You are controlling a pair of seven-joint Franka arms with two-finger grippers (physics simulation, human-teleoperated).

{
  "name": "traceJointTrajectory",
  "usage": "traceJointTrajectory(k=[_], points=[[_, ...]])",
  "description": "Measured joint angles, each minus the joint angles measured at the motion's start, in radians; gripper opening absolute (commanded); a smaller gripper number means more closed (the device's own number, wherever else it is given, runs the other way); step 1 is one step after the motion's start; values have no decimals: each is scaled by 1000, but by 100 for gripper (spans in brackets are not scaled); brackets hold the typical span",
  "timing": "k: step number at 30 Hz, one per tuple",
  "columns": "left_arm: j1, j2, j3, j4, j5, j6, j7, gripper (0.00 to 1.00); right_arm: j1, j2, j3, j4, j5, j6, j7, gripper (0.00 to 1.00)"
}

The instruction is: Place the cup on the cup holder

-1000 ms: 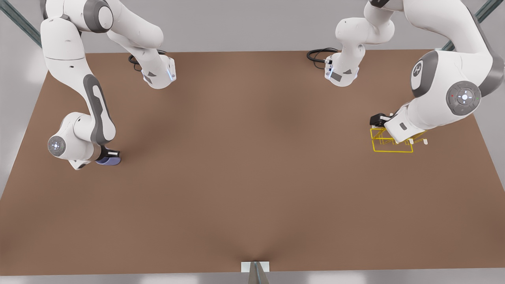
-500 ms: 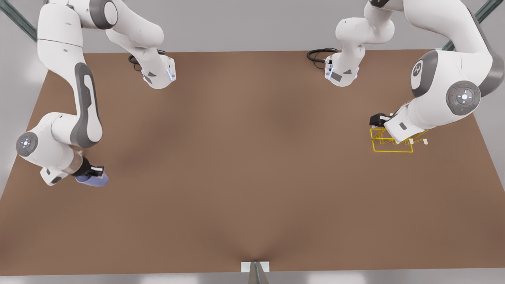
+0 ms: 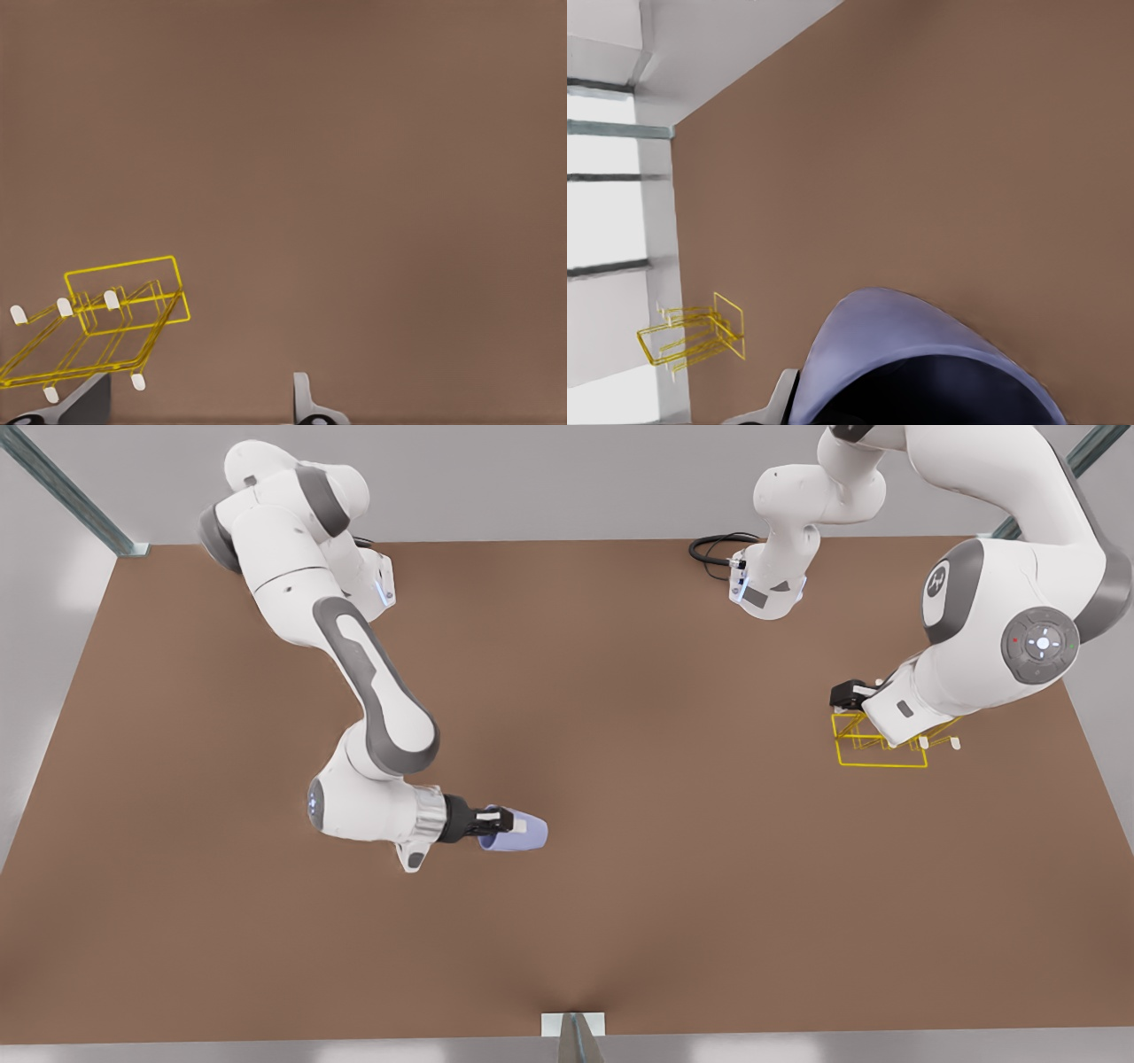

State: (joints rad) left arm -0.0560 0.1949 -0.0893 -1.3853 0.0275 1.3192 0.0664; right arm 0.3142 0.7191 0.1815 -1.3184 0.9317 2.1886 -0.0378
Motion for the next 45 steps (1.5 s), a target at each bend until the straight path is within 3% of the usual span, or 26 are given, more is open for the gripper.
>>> traceJointTrajectory(k=[3,10,17,25,26,27,28,29,33,37,41,45], points=[[2,9,7,0,1,3,-1,100,135,148,49,148,70,158,46,21],[5,12,27,-29,12,-11,-4,100,372,494,58,579,109,430,170,21],[1,-23,27,-112,24,-13,-11,100,434,611,264,666,51,551,265,21],[2,-26,27,-133,26,-10,-24,100,449,689,306,680,-100,613,342,21],[3,-27,25,-133,26,-10,-27,100,449,689,306,675,-108,616,350,37],[4,-28,23,-132,26,-9,-31,100,449,689,307,667,-116,619,358,79],[3,-27,21,-132,26,-9,-34,100,449,693,324,650,-122,629,365,96],[2,-27,20,-132,26,-9,-38,100,446,697,352,628,-135,643,370,100],[2,-25,19,-132,26,-9,-51,100,399,690,437,555,-213,681,389,100],[8,-21,9,-132,25,-1,-65,100,339,661,467,502,-261,697,402,100],[-45,5,-111,-126,24,7,-136,100,277,557,432,327,-279,693,406,100],[-233,197,-134,36,23,12,-275,100,202,417,343,150,-277,604,388,100]])
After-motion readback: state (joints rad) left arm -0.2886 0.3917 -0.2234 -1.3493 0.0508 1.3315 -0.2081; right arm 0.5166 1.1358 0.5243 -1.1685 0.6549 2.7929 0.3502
